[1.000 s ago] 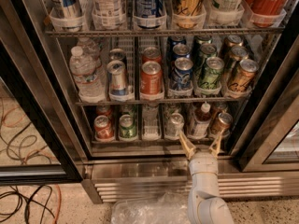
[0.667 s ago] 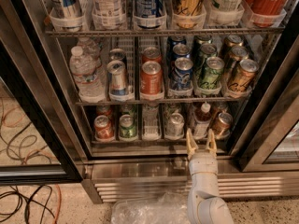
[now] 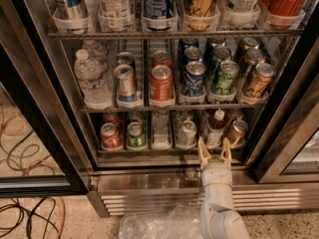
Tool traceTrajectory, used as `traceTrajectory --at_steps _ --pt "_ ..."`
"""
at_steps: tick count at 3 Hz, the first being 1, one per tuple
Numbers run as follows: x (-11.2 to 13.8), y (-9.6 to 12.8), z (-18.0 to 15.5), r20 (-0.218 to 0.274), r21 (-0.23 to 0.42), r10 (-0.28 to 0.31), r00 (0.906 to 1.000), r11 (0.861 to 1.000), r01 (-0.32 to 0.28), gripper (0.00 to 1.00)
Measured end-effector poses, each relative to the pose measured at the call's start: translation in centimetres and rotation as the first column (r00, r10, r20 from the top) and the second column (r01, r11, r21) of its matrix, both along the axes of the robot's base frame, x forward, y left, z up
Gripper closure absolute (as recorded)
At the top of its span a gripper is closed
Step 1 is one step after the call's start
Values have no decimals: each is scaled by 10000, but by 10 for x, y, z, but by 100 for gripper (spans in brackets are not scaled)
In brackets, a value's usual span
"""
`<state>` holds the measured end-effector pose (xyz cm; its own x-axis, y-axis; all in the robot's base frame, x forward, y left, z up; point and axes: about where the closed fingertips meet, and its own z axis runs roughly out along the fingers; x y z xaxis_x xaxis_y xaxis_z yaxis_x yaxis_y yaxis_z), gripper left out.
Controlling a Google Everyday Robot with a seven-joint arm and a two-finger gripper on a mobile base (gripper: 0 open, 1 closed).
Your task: Pick blue plastic bottle from bottom shelf of fridge
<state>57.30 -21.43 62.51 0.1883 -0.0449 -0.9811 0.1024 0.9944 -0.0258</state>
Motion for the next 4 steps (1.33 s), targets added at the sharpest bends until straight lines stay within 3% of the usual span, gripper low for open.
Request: traceTrajectory --at_steps 1,2,3,4 --pt "1 0 0 20 -31 5 10000 10000 -5 27" --pt "1 1 -1 12 -50 -3 10000 10000 3 25" --pt "6 -1 -8 -72 -145 -129 9999 9998 128 33" --pt "16 -1 -11 -125 -149 -198 9997 9997 196 31"
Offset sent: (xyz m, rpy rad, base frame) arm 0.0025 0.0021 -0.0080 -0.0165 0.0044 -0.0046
